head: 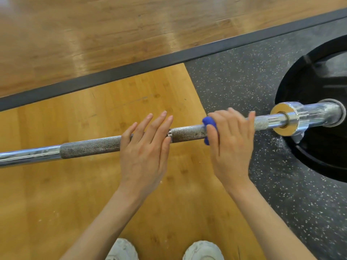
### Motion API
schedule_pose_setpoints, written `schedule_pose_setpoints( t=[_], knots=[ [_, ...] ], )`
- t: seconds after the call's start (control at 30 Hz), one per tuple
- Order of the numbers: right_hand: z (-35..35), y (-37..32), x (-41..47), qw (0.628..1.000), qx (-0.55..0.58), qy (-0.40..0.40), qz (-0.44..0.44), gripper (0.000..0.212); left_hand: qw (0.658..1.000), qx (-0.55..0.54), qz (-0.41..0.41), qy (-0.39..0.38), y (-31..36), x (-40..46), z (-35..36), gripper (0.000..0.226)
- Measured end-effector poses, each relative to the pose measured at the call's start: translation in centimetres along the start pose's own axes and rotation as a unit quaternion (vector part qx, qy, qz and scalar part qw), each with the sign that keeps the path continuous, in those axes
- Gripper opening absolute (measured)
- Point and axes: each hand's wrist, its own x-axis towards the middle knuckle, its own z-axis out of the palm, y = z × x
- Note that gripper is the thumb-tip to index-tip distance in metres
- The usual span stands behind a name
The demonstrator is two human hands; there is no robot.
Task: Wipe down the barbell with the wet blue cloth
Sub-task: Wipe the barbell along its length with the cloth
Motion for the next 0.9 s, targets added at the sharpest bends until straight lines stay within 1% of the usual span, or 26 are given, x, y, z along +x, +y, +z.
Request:
schedule_pose_setpoints(
  t=[0.03, 0.07, 0.1, 0.13, 0.2, 0.23, 0.3, 0.33, 0.37, 0.4, 0.43, 0.47, 0.5, 0.57, 0.6, 0.63, 0.7, 0.73, 0.77, 0.83, 0.87, 0.9],
  knots=[
    [0.0, -0.9, 0.1, 0.999, 0.008, 0.001, 0.040, 0.036, 1.000, 0.000, -0.004, 0.001, 0.1, 0.0, 0.1, 0.042],
    [0.4, -2.4, 0.1, 0.998, 0.019, -0.001, 0.056, 0.034, 1.000, -0.003, -0.008, 0.004, 0.2, 0.0, 0.1, 0.043],
    [0.9, -3.8, -0.2, 0.999, 0.023, -0.007, 0.048, 0.033, 1.000, -0.007, -0.011, 0.007, 0.2, 0.0, 0.2, 0.043],
    [1.2, -4.5, -0.4, 0.999, 0.027, -0.016, 0.013, 0.034, 1.000, -0.009, -0.011, 0.011, 0.2, -0.1, 0.2, 0.043],
    [0.9, -3.8, -0.2, 0.998, 0.012, -0.035, -0.054, 0.039, 1.000, -0.009, -0.009, 0.012, 0.1, -0.1, 0.3, 0.043],
    [0.5, -3.0, 0.0, 0.997, -0.011, -0.038, -0.060, 0.041, 1.000, -0.010, -0.007, 0.010, 0.1, -0.1, 0.2, 0.044],
    [-0.3, -2.7, 1.0, 0.998, -0.051, -0.026, -0.021, 0.039, 1.000, -0.010, -0.003, 0.009, 0.1, -0.2, 0.1, 0.045],
    [-0.6, -3.7, 2.0, 0.997, -0.067, -0.030, 0.001, 0.036, 1.000, -0.008, -0.005, 0.009, 0.2, -0.2, 0.2, 0.046],
    [-0.8, -5.1, 3.1, 0.994, -0.077, -0.072, 0.005, 0.035, 1.000, -0.005, -0.009, 0.009, 0.2, -0.2, 0.2, 0.047],
    [-0.8, -6.3, 4.2, 0.984, -0.084, -0.159, -0.012, 0.036, 1.000, -0.003, -0.013, 0.009, 0.3, -0.3, 0.2, 0.048],
    [-0.8, -6.9, 4.9, 0.969, -0.088, -0.226, -0.038, 0.040, 1.000, -0.001, -0.016, 0.010, 0.2, -0.4, 0.3, 0.049],
    [-1.2, -6.9, 5.4, 0.962, -0.075, -0.260, -0.042, 0.042, 1.000, 0.001, -0.015, 0.014, 0.2, -0.4, 0.3, 0.049],
    [-1.6, -6.2, 6.1, 0.954, -0.090, -0.284, -0.030, 0.042, 1.000, 0.002, -0.012, 0.015, 0.1, -0.3, 0.3, 0.049],
    [-2.0, -4.0, 6.3, 0.949, -0.126, -0.288, 0.018, 0.040, 1.000, 0.004, -0.005, 0.012, 0.1, -0.5, 0.3, 0.048],
    [-1.6, -3.6, 5.7, 0.951, -0.147, -0.271, 0.023, 0.040, 1.000, 0.004, -0.003, 0.014, 0.1, -0.6, 0.3, 0.048],
    [-1.5, -4.2, 5.4, 0.961, -0.157, -0.230, 0.003, 0.040, 1.000, 0.007, -0.001, 0.019, 0.2, -0.6, 0.3, 0.048],
    [-1.3, -6.2, 5.3, 0.960, -0.147, -0.232, -0.056, 0.048, 1.000, 0.013, 0.000, 0.019, 0.2, -0.5, 0.5, 0.048],
    [-1.3, -6.3, 5.7, 0.953, -0.141, -0.256, -0.074, 0.050, 1.000, 0.014, -0.002, 0.016, 0.2, -0.5, 0.6, 0.048],
    [-1.3, -5.8, 6.1, 0.948, -0.125, -0.285, -0.072, 0.046, 1.000, 0.013, -0.005, 0.016, 0.2, -0.6, 0.6, 0.049],
    [-2.0, -3.6, 7.4, 0.925, -0.082, -0.371, 0.026, 0.041, 1.000, 0.015, -0.007, 0.017, 0.1, -0.7, 0.7, 0.049],
    [-2.4, -2.5, 8.0, 0.916, -0.080, -0.389, 0.064, 0.041, 1.000, 0.015, -0.008, 0.017, 0.2, -0.7, 0.7, 0.048],
    [-2.5, -2.2, 8.3, 0.910, -0.094, -0.397, 0.072, 0.040, 1.000, 0.014, -0.011, 0.018, 0.3, -0.6, 0.7, 0.048]
  ],
)
